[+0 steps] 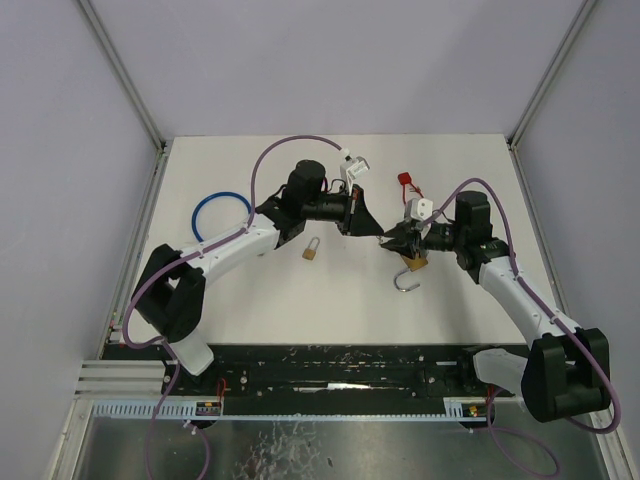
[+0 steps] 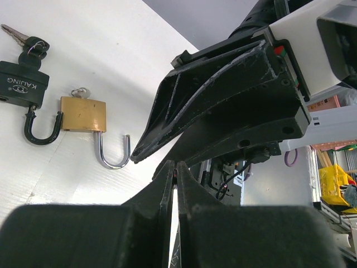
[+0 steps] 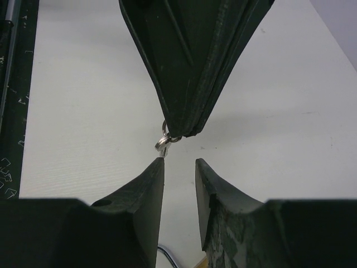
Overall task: Lock with the key
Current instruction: Adjust the key.
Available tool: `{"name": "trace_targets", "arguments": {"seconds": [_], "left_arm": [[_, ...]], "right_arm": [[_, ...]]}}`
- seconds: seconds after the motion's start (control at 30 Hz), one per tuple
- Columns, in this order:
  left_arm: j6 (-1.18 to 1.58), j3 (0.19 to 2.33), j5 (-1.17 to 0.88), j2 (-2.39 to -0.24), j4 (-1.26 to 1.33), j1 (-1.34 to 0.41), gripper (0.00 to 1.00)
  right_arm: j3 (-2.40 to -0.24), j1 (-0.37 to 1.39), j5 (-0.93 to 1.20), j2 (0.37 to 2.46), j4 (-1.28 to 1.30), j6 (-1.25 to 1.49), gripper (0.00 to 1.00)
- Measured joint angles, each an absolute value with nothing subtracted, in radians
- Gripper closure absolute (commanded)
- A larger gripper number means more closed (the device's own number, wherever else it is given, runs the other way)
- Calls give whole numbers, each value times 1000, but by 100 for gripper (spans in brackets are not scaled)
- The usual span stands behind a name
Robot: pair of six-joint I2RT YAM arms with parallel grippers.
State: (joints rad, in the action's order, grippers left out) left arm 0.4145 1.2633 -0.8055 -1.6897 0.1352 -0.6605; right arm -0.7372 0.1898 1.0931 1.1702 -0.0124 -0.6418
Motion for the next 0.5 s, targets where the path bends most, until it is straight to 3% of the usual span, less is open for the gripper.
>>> {"name": "trace_targets", "arguments": {"seconds": [0.5], "left_arm": [[415, 1263, -805, -1690, 135, -661, 100]], "right_arm": [[-737, 194, 1111, 1170, -51, -587, 68]]}}
